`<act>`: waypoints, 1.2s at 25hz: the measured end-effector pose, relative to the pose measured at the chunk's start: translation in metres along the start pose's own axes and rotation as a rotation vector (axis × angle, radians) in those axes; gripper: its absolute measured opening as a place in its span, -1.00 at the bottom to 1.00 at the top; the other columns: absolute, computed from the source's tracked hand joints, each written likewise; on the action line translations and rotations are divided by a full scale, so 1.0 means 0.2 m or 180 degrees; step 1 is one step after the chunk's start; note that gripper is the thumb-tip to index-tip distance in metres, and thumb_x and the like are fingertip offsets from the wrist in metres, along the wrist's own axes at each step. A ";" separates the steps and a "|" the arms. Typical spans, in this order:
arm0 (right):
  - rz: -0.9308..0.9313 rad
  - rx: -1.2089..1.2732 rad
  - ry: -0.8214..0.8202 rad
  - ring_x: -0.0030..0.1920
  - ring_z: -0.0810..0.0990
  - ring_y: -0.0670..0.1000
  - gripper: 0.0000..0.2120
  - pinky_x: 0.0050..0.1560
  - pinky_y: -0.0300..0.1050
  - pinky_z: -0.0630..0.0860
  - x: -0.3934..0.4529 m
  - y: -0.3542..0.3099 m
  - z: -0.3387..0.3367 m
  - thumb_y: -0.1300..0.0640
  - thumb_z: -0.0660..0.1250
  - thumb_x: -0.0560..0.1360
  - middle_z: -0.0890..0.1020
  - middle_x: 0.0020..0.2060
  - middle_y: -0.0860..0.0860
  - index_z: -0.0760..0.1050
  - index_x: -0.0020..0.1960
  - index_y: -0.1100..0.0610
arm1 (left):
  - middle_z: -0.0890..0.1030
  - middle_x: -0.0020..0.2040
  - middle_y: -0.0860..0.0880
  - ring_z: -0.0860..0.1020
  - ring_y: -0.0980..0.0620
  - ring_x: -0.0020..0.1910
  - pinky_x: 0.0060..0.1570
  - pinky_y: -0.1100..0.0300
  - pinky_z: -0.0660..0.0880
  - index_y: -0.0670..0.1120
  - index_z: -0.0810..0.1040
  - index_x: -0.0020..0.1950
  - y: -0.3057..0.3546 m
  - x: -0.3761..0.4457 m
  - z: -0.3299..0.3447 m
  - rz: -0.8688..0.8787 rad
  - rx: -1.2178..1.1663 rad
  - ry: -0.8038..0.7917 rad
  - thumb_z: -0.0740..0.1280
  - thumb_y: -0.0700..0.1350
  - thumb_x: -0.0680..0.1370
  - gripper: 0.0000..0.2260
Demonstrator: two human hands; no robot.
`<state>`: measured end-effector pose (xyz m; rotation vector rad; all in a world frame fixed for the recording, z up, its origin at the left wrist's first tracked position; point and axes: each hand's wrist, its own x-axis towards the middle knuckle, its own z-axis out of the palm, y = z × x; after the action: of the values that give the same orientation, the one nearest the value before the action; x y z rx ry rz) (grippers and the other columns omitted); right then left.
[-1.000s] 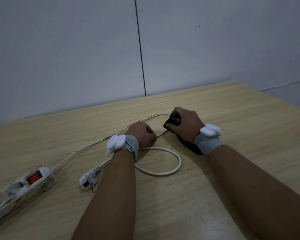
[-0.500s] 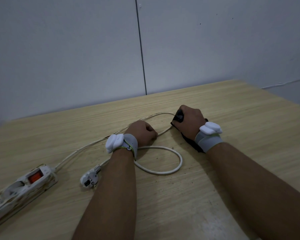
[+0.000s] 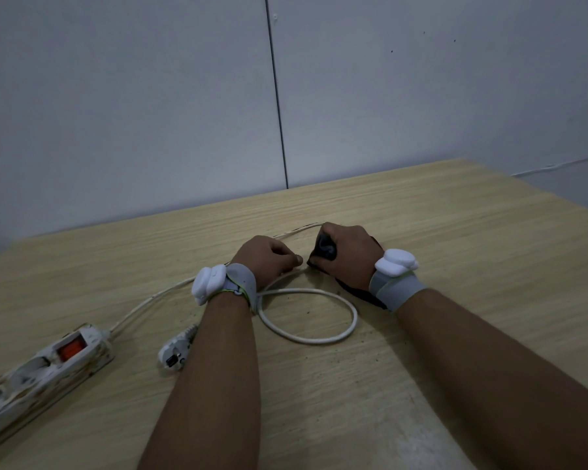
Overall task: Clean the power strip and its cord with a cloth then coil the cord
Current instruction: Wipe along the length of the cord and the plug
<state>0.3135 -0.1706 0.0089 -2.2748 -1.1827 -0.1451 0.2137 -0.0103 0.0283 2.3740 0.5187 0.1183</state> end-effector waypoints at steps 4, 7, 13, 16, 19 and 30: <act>0.0218 0.0152 0.0282 -0.18 0.54 0.08 -0.76 -0.24 -0.17 0.36 0.01 0.02 0.00 -0.02 0.45 0.39 0.57 -0.24 -0.01 0.38 -0.17 -0.01 | 0.64 -0.34 0.05 0.49 0.20 -0.47 -0.48 0.35 0.36 0.03 0.62 -0.36 -0.01 0.01 -0.01 -0.0034 -0.0130 0.0417 0.45 -0.05 0.48 -0.80; 0.0085 0.0359 0.0423 -0.23 0.51 0.04 -0.75 -0.26 -0.14 0.42 0.01 0.01 0.01 -0.06 0.46 0.38 0.53 -0.28 -0.07 0.39 -0.17 -0.02 | 0.61 -0.39 0.07 0.52 0.13 -0.44 -0.41 0.29 0.40 -0.01 0.63 -0.36 0.00 0.01 0.01 0.0139 -0.0102 0.0506 0.46 0.03 0.46 -0.78; -0.0165 0.0769 0.0435 -0.24 0.54 -0.10 -0.83 -0.29 -0.22 0.45 -0.02 0.00 -0.01 -0.01 0.41 0.41 0.57 -0.26 -0.11 0.42 -0.12 -0.06 | 0.64 -0.19 0.18 0.56 0.28 -0.21 -0.23 0.36 0.41 0.14 0.67 -0.09 0.01 0.00 0.02 0.0539 -0.0312 0.0163 0.48 -0.07 0.45 -0.89; -0.0183 0.1001 0.0536 -0.23 0.54 -0.20 -0.83 -0.32 -0.45 0.38 -0.03 -0.02 -0.02 0.01 0.42 0.42 0.57 -0.27 -0.13 0.41 -0.13 -0.09 | 0.63 -0.25 0.16 0.55 0.26 -0.28 -0.31 0.36 0.38 0.11 0.67 -0.17 0.01 0.00 0.02 0.0406 -0.0310 0.0236 0.47 -0.07 0.46 -0.93; -0.0126 0.0838 0.0355 -0.20 0.55 -0.07 -0.81 -0.24 -0.30 0.44 -0.02 -0.02 -0.01 0.01 0.44 0.41 0.59 -0.23 -0.08 0.44 -0.11 0.00 | 0.65 -0.16 0.09 0.58 0.16 -0.21 -0.23 0.31 0.42 0.08 0.65 -0.01 0.00 0.01 0.01 0.0219 -0.0076 0.0062 0.42 -0.11 0.48 -0.86; 0.0570 -0.0388 0.0081 -0.07 0.55 0.18 -0.77 -0.22 -0.10 0.41 0.05 0.03 0.01 0.03 0.38 0.45 0.60 -0.07 0.11 0.43 0.01 0.10 | 0.68 -0.02 -0.04 0.62 -0.02 -0.08 -0.16 0.21 0.49 0.01 0.45 0.34 0.01 0.01 0.00 -0.0030 0.0064 -0.0332 0.39 -0.24 0.46 -0.54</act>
<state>0.3235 -0.1653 0.0084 -2.4648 -0.9752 -0.1812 0.2163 -0.0115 0.0288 2.3822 0.4831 -0.0151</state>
